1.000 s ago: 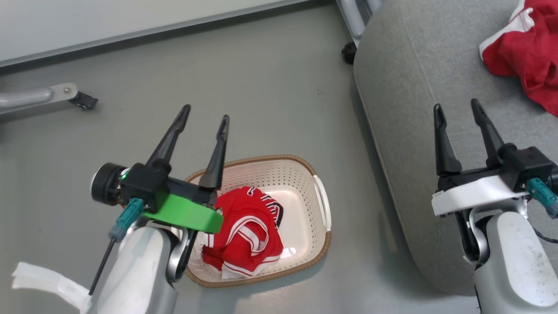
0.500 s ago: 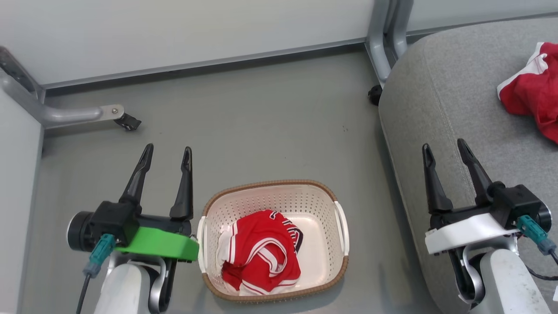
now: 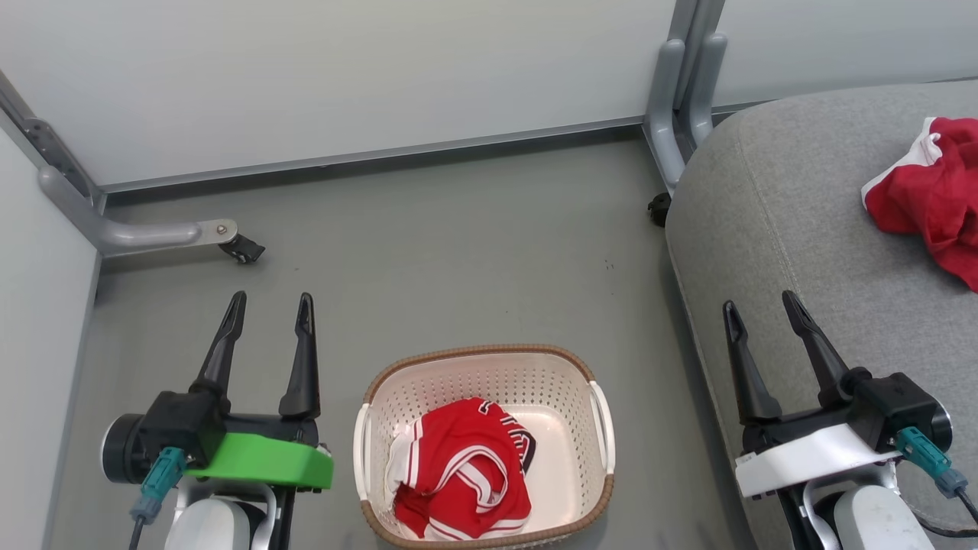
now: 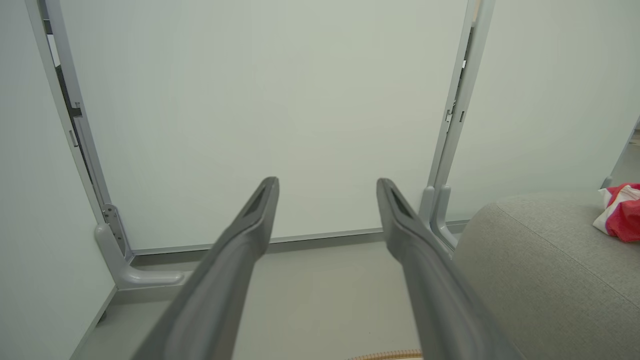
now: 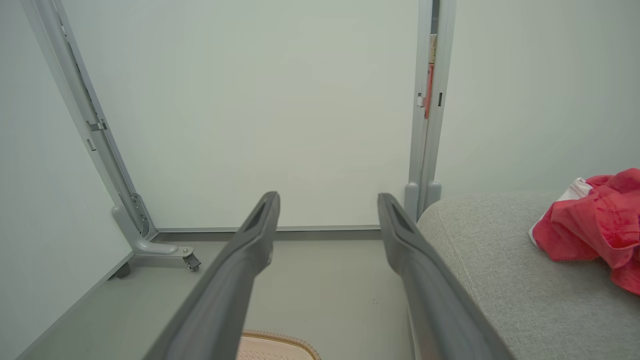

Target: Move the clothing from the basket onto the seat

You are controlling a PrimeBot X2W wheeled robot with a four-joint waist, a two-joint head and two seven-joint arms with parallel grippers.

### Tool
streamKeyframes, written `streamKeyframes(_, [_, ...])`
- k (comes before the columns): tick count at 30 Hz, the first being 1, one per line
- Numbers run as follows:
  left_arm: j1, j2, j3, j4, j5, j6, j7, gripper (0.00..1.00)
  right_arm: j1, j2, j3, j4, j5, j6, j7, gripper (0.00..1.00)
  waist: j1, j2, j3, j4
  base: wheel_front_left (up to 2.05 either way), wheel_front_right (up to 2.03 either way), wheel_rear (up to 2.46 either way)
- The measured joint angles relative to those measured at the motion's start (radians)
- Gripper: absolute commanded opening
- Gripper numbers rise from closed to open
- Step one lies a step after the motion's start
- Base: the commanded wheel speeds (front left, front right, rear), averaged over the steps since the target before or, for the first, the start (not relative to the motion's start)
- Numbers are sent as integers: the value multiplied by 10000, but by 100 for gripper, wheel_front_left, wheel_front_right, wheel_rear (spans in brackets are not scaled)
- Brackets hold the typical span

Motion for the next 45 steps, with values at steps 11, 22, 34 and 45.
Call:
streamKeyframes(11, [167, -12, -2, -4, 59, 0, 0, 100, 419, 0, 82, -174, 111, 0, 0, 100, 0, 0, -210, 77, 0, 0, 0])
streamKeyframes(22, [284, -13, 36, 8, 13, 0, 0, 100, 526, 0, 115, -180, 169, 0, 0, 100, 0, 0, -241, 83, 0, 0, 0])
streamKeyframes(34, [283, -15, 25, 23, -4, 0, 0, 100, 518, 0, 105, -146, 167, 0, 0, 100, 0, 0, -180, 50, 0, 0, 0])
streamKeyframes(45, [-130, 12, -305, 328, 161, 0, 2, 100, 344, 0, 174, -150, 167, 0, 0, 100, 0, 0, 46, -68, 0, 0, 0])
